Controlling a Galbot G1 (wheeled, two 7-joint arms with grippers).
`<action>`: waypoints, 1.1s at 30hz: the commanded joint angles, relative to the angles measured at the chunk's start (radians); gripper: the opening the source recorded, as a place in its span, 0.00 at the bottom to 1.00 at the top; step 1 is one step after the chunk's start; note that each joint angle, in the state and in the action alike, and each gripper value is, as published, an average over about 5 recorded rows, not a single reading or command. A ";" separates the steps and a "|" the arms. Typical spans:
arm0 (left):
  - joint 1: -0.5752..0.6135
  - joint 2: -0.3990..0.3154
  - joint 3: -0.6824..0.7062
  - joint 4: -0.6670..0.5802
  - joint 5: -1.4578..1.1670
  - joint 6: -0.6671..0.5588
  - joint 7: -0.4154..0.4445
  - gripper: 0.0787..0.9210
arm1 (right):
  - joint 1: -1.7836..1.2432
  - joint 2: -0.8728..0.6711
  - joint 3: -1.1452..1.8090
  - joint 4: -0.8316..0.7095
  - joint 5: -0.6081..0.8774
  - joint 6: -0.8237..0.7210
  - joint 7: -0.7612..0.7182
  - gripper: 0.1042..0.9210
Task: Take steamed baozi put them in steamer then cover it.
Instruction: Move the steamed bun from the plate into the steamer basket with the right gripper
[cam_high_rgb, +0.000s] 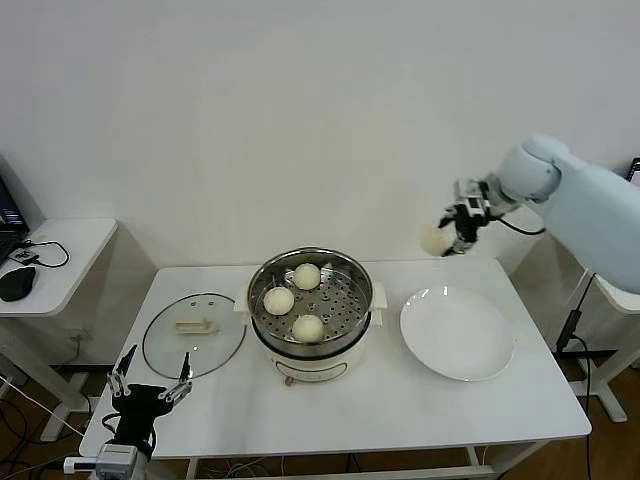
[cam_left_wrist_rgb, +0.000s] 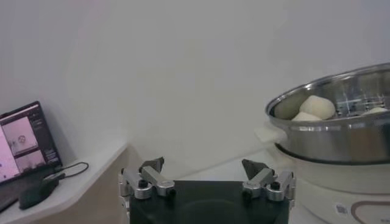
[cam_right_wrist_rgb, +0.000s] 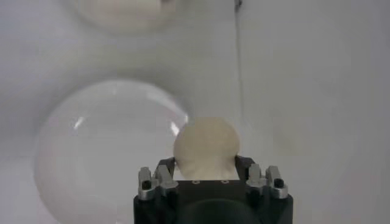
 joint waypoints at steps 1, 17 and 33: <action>-0.008 0.001 -0.001 0.001 -0.001 0.002 0.002 0.88 | 0.175 0.104 -0.202 0.161 0.231 -0.121 0.056 0.64; -0.008 -0.005 -0.034 0.001 -0.011 0.001 0.002 0.88 | 0.011 0.310 -0.231 0.088 0.298 -0.253 0.156 0.65; -0.015 -0.001 -0.040 0.015 -0.017 0.001 0.002 0.88 | -0.113 0.337 -0.201 -0.017 0.207 -0.327 0.205 0.65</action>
